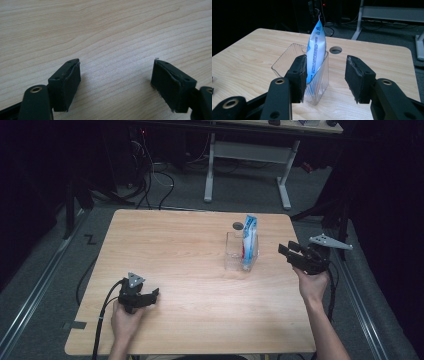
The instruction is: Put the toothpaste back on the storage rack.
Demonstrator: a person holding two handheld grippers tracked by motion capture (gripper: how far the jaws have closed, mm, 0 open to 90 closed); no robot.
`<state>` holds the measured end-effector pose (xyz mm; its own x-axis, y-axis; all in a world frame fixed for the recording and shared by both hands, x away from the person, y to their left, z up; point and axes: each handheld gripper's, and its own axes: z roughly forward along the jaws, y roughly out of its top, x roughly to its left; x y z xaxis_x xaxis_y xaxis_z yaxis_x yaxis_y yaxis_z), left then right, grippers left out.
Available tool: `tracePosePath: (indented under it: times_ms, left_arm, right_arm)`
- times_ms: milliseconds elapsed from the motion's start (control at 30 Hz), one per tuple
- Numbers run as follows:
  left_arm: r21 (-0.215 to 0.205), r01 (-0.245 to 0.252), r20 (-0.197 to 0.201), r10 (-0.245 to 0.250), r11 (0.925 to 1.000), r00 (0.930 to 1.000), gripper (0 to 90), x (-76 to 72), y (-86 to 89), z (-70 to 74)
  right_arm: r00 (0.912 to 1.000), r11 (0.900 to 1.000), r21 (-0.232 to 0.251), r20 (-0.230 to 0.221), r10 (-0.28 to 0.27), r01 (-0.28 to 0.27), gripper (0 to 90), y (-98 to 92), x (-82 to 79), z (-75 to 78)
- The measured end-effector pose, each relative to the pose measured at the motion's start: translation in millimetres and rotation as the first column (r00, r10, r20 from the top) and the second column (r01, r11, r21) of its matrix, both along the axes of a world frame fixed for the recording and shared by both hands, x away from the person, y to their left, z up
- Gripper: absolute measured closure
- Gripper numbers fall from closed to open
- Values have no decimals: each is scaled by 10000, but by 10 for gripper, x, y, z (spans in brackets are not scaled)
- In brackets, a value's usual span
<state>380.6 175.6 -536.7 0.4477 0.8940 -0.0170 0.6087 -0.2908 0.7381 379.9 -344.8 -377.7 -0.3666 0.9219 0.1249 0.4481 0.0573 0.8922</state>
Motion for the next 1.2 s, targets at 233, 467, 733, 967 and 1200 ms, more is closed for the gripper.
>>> tracePosePath:
  times_ms: [233, 467, 733, 967, 1200]
  left_arm:
    - [-2, -1, 5, 1, 10000, 10000, 239, 0, 0, 0]
    - [-1, -1, 0, 1, 10000, 10000, 239, 0, 0, 0]
    - [-2, -1, -1, 1, 10000, 10000, 239, 0, 0, 0]
    - [1, -2, 0, 2, 10000, 10000, 239, 0, 0, 0]
    - [-2, -4, -1, 4, 10000, 10000, 239, 0, 0, 0]
  right_arm:
    - [10000, 9999, 145, -1, -41, 41, 525, -46, -83, -47]
    - [10000, 9995, 316, -11, -76, 76, 525, -94, -166, -107]
    - [9999, 9993, 385, -122, 28, -23, 538, -92, -246, -200]
    - [9997, 9993, 358, -197, 125, -118, 542, -70, -286, -276]
    - [9995, 9992, 361, -280, 165, -155, 547, -51, -317, -363]
